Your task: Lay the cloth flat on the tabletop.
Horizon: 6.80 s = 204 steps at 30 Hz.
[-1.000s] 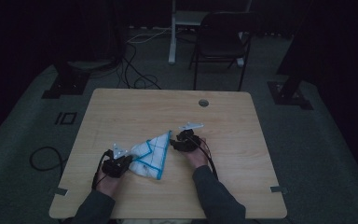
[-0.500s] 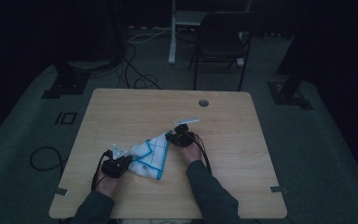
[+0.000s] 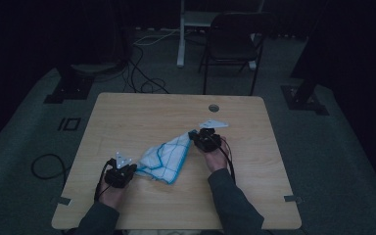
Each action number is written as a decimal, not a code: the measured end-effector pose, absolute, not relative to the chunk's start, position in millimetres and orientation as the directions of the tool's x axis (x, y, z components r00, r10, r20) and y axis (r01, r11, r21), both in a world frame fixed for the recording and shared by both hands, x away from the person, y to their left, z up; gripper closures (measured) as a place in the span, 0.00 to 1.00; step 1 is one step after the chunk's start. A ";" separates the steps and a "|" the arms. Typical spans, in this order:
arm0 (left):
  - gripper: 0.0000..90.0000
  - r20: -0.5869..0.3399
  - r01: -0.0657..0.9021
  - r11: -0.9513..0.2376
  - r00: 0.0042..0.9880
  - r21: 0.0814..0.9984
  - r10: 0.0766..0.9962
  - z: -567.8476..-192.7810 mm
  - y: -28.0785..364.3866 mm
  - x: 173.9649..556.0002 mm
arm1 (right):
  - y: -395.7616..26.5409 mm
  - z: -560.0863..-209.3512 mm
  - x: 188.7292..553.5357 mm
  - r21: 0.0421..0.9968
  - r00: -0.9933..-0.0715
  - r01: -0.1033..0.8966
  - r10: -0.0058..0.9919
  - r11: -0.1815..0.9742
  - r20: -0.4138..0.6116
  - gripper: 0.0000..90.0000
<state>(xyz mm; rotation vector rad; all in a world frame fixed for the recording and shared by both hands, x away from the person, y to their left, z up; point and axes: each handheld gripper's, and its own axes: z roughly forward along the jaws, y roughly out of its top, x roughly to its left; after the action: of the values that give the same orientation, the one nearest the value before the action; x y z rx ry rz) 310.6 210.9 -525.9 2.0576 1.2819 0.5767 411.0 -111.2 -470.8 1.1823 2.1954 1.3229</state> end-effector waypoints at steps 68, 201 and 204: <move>0.98 0.043 0.583 -0.340 0.463 0.738 0.886 -492.9 200.6 383.3 | -180.6 -510.3 339.6 0.812 -0.549 0.548 0.819 0.201 0.168 0.99; 0.85 -0.053 0.521 -0.446 0.691 0.728 0.721 -516.5 107.6 291.7 | -81.1 -507.8 399.3 0.693 -0.727 0.513 0.686 0.507 0.036 1.00; 0.87 -0.052 0.525 -0.484 0.714 0.700 0.699 -527.1 99.8 287.6 | -77.6 -514.8 404.3 0.666 -0.727 0.522 0.687 0.533 0.020 1.00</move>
<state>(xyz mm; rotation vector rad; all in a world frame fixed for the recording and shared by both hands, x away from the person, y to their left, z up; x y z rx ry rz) 287.6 99.8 -527.1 2.1989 0.9244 0.3120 404.3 -77.6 -514.8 1.0168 2.5287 0.9764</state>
